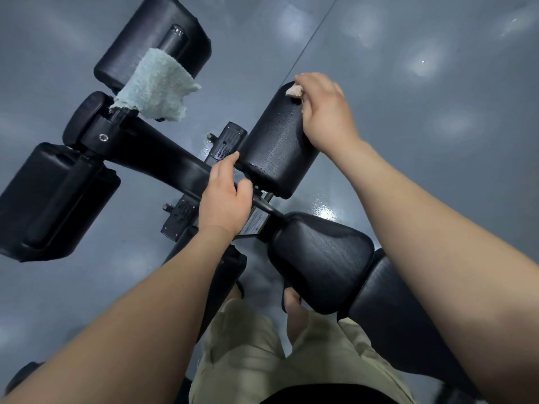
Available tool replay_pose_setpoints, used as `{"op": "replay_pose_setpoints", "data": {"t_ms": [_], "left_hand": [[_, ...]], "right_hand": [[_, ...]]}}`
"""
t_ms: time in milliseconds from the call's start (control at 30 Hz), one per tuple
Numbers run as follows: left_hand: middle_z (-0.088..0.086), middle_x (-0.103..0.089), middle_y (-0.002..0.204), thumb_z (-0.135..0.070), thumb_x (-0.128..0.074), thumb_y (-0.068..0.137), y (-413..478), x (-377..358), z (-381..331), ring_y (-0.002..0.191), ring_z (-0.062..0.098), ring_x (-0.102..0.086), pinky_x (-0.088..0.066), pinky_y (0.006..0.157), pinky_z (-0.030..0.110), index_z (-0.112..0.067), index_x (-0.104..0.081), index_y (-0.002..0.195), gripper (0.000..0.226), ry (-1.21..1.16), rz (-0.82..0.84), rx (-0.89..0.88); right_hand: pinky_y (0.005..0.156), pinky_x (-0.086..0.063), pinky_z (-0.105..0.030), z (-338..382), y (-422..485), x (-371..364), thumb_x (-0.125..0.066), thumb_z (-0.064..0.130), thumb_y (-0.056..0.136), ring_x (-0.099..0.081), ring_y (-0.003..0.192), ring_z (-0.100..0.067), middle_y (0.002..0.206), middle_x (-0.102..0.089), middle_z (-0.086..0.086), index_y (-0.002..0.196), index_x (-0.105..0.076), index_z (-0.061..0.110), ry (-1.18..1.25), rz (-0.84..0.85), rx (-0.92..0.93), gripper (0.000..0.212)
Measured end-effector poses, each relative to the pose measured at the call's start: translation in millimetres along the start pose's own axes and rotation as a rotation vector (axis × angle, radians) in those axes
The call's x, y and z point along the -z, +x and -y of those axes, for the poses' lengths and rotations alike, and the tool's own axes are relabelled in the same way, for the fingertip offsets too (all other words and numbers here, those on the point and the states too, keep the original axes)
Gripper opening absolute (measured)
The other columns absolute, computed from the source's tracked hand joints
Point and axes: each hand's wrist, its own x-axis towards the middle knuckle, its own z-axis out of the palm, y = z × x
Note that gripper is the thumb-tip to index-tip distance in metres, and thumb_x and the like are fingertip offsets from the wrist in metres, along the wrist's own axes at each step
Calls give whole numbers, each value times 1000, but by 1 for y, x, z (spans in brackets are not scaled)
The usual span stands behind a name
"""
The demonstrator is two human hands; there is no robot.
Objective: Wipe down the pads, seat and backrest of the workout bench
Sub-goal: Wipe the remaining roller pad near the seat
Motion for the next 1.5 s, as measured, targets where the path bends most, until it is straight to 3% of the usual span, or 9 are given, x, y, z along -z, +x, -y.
{"op": "replay_pose_setpoints", "data": {"t_ms": [200,333,567,800,1000,1500], "left_hand": [[-12,-41,150,-25,-41,94,0,0,0,119,15,-53,-36,92,28,-33,-39,148,55,21,-7,11],[-11,-37,155,-24,-41,97,0,0,-2,131,13,-46,-31,96,24,-32,-37,152,56,28,-1,23],[-11,-43,149,-24,-41,94,1,0,0,128,12,-47,-35,99,26,-32,-43,147,54,22,-12,13],[-12,-44,149,-24,-42,93,2,-1,1,127,13,-49,-34,98,25,-31,-44,146,54,13,-11,8],[-13,-42,150,-26,-41,94,1,-1,1,130,9,-46,-31,98,24,-32,-43,147,54,6,-9,10],[-10,-42,152,-26,-38,95,1,-1,2,134,9,-44,-29,102,22,-27,-43,148,54,-2,-13,-11]], "right_hand": [[110,-41,-38,-15,-14,0,-38,15,98,-54,125,-28,138,-57,-6,136,-58,11,127,-24,-3,43],[114,-36,-27,-23,-31,6,-38,9,97,-50,132,-22,143,-54,-8,139,-56,7,190,-61,-38,46],[119,-32,-30,-19,-25,1,-41,11,99,-45,141,-24,149,-52,-10,142,-55,8,169,-67,-125,45],[124,-18,-50,-7,-28,-12,-40,13,101,-27,149,-39,156,-43,-10,143,-54,11,42,-37,53,45],[121,-24,-54,6,-53,-21,-39,18,101,-31,148,-37,152,-48,-10,141,-57,11,64,-41,136,44],[119,-27,-56,25,-111,-41,-50,5,100,-29,149,-36,153,-47,-8,141,-56,8,108,9,254,42]]}}
